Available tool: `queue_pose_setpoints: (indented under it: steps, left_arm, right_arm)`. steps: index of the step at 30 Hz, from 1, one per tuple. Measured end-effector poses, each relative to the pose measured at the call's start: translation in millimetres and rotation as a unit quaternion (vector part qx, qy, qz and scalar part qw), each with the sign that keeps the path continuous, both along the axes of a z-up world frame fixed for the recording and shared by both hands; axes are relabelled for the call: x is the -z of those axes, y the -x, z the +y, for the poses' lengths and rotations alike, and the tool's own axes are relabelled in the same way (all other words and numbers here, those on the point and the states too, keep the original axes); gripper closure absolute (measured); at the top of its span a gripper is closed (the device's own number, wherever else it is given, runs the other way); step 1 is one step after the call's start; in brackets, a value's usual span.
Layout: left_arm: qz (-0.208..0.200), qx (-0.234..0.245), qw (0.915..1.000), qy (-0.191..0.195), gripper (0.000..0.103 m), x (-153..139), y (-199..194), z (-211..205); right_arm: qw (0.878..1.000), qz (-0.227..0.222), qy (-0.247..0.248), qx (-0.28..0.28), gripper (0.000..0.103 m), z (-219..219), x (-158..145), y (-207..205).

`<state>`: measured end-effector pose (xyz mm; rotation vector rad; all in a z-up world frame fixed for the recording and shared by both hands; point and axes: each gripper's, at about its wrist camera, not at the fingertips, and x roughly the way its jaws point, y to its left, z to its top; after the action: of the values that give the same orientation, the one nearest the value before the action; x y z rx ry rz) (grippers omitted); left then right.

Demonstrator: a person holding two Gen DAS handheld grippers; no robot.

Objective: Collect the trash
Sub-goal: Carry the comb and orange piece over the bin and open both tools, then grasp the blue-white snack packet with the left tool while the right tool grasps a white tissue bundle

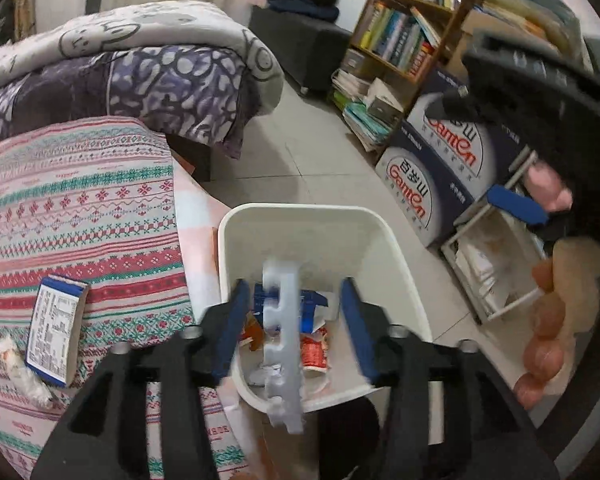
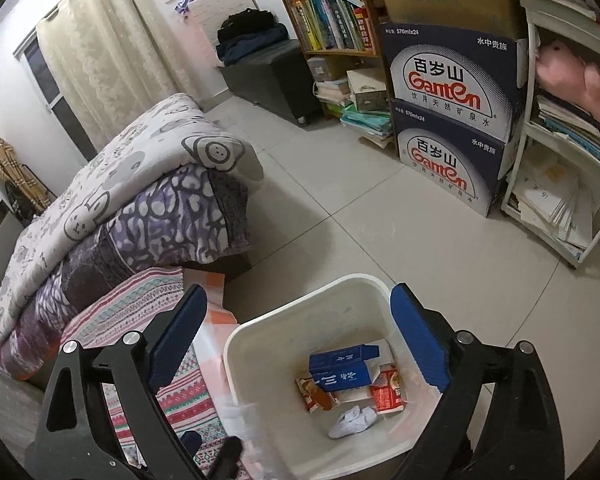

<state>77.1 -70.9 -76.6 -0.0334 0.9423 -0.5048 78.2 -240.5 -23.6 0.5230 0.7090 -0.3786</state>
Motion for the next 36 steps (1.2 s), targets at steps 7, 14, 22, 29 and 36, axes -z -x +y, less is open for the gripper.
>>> queue_pose_setpoints:
  steps: [7, 14, 22, 29, 36]
  left_arm:
    - [0.016, -0.016, 0.9988, -0.044, 0.032, 8, -14, 27]
    - [0.021, -0.039, 0.9944, -0.096, 0.021, 18, -26, 68]
    - [0.050, -0.057, 0.9754, -0.207, 0.011, 48, -47, 101]
    - [0.106, -0.060, 0.9621, -0.244, 0.011, 82, -61, 129]
    - [0.131, -0.059, 0.9715, -0.188, 0.046, 87, -65, 155]
  right_arm:
    - [1.000, 0.006, -0.008, -0.023, 0.011, 13, 2, -7]
    - [0.998, 0.025, -0.008, -0.050, 0.008, 30, 10, -16]
    - [0.993, 0.062, 0.013, -0.099, 0.007, 56, 23, -28]
    - [0.983, 0.088, 0.044, -0.152, 0.007, 85, 29, -37]
    - [0.975, 0.112, 0.042, -0.186, 0.007, 100, 40, -44]
